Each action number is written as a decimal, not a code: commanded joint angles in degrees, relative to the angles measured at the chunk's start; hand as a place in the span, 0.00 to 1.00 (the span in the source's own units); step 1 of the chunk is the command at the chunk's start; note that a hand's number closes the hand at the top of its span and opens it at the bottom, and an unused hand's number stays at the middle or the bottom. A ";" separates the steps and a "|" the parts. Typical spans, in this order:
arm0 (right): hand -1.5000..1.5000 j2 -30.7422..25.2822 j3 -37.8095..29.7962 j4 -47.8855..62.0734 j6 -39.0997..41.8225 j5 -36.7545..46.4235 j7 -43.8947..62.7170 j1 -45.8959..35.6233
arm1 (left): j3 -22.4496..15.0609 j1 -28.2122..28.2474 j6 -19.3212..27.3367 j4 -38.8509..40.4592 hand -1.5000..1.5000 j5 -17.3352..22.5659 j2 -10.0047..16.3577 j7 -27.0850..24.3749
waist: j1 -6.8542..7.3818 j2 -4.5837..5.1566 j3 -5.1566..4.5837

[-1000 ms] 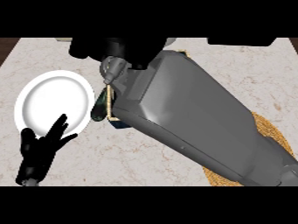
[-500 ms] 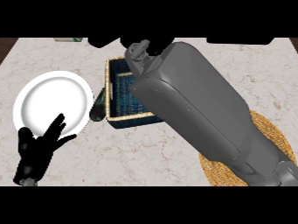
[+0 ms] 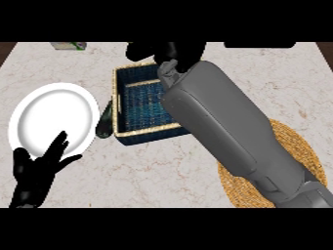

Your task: Pick the pear from the placemat and place it in the basket

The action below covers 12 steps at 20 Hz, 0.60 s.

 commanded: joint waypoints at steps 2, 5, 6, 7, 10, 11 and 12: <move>1.00 0.58 1.36 3.11 1.07 1.47 5.23 2.44 | -0.67 3.26 -0.49 -0.25 0.50 -0.25 0.35 3.53 | 0.00 0.28 -0.49; 0.00 -1.02 1.34 -2.36 5.40 2.96 3.44 5.41 | -0.44 2.95 0.67 2.10 0.50 -1.36 -0.97 1.50 | -1.10 0.13 -0.48; 0.00 0.21 1.84 -1.91 5.28 4.62 4.61 4.82 | -0.44 0.88 1.35 1.85 0.50 -1.26 -1.18 4.22 | -1.11 0.16 -0.49; 0.00 -0.88 1.34 -5.96 7.33 4.31 5.29 5.68 | -0.96 0.52 0.29 2.70 0.50 -1.23 -1.57 2.93 | -1.48 0.06 -0.49; 0.00 -1.47 -0.70 -8.23 7.46 5.39 5.09 4.94 | -2.04 1.99 1.11 2.37 0.50 -2.24 -2.93 3.05 | -1.30 0.11 -0.49; 0.00 -1.02 -1.01 -8.00 5.39 5.05 3.08 7.73 | -0.76 2.05 -0.01 3.79 0.50 -1.83 -1.83 1.71 | -1.16 0.23 -0.49; 0.00 -1.19 -1.67 -8.75 4.94 6.51 3.26 7.14 | -1.19 0.72 1.41 2.98 0.50 -2.46 -2.85 2.85 | -1.15 0.22 -0.49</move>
